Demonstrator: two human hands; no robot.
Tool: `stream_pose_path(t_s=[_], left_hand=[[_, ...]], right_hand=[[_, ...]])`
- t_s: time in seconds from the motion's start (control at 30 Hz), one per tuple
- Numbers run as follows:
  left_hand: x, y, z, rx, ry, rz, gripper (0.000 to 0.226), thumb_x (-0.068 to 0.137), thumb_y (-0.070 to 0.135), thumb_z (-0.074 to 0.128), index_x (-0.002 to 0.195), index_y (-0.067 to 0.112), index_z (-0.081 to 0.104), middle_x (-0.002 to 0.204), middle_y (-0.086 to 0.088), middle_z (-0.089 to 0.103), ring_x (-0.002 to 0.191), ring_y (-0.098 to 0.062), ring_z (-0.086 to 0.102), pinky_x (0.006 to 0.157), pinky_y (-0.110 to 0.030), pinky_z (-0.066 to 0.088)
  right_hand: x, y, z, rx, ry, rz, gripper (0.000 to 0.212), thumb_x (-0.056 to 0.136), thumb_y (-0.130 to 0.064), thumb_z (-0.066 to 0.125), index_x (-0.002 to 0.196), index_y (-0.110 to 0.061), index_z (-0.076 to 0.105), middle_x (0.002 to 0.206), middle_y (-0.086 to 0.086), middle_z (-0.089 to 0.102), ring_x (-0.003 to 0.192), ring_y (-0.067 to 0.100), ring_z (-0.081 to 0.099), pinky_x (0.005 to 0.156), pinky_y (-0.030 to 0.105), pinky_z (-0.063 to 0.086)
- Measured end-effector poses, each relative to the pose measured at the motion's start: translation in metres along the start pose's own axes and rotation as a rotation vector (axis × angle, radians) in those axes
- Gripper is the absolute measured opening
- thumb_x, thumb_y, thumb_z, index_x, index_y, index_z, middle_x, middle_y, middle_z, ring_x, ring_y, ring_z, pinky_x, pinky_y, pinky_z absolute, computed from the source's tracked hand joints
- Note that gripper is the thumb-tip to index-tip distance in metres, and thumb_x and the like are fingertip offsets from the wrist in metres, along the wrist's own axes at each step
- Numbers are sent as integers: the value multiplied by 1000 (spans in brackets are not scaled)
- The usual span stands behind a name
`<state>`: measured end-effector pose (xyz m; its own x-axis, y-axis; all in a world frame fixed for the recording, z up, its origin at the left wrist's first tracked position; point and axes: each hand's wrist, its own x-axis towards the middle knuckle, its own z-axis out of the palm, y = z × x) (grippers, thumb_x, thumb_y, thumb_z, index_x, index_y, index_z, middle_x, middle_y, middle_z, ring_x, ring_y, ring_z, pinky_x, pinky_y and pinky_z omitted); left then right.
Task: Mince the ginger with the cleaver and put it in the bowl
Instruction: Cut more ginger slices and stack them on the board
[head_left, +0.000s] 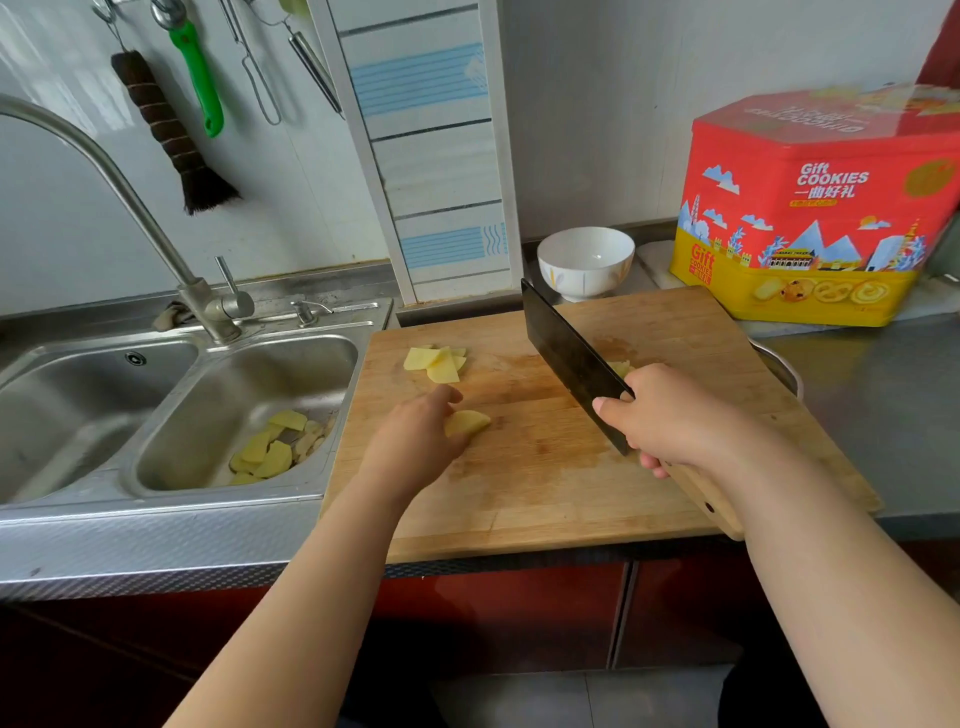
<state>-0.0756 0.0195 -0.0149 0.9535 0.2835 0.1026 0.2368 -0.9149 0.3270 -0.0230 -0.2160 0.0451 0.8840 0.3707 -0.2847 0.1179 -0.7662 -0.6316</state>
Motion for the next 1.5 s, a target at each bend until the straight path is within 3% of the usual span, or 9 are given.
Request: stream_pose_path(t_s=[0.17,0.33,0.5,0.7,0.83,0.93,1.17,1.3,1.5], left_hand=[[38,-3,-15,-13,-89,38,57,88,37,66,138,23,44,134,0,53,118,-21,52,100,-38,45],[88,-37,-18,151,-41,-16,73,85,-5,47,148,27,31,156,-1,29,140,-28,26,113,-42,29],[89,-48,0,52,47,-27,41,96,13,48,134,28,53,135,-4,55,119,-27,52,88,-36,44],[65,-39,-22,-37,404,9,19,100,22,46,117,16,54,89,-7,66,78,-31,59,63,-35,36],[43,-17,-38,-333,58,94,11,92,17,63,98,25,64,87,5,66,70,-15,61,65,-25,50],[33,-11,-23,-276,-165,109,14,89,20,66,98,32,66,93,9,63,78,-10,61,71,-27,54],[32,-12,-7,-231,-121,51,13,90,29,64,103,32,66,103,11,61,95,-10,56,78,-26,45],[24,-6,-10,-134,-228,65,54,85,45,67,133,30,50,121,12,58,108,-11,55,94,-33,47],[20,9,-1,94,-132,109,56,88,42,63,138,29,42,126,2,57,113,-17,55,94,-33,49]], right_hand=[[0,0,2,-11,3,-1,46,102,-32,44,139,-5,42,78,9,61,56,15,59,55,31,55],[2,-2,1,-27,3,18,46,103,-32,44,140,-6,42,78,9,62,55,15,58,49,27,50],[3,-1,3,-34,0,30,38,103,-31,44,130,-6,47,74,8,59,51,15,56,45,25,48],[4,1,6,-35,4,25,33,103,-31,44,122,-5,50,71,8,57,48,16,54,44,25,47],[3,1,6,-25,15,25,45,103,-32,44,138,-4,43,77,10,60,53,16,56,45,26,48],[3,1,6,-11,14,15,46,103,-32,44,139,-3,42,76,10,60,54,17,56,46,26,50],[3,3,6,-27,17,6,38,102,-32,45,128,-4,48,72,9,58,53,17,56,45,25,48],[4,3,8,-40,14,13,33,102,-32,46,117,-3,52,69,9,57,51,17,55,43,25,47],[3,0,6,-24,-6,19,45,102,-28,49,139,-4,43,76,11,58,54,17,55,47,27,49]])
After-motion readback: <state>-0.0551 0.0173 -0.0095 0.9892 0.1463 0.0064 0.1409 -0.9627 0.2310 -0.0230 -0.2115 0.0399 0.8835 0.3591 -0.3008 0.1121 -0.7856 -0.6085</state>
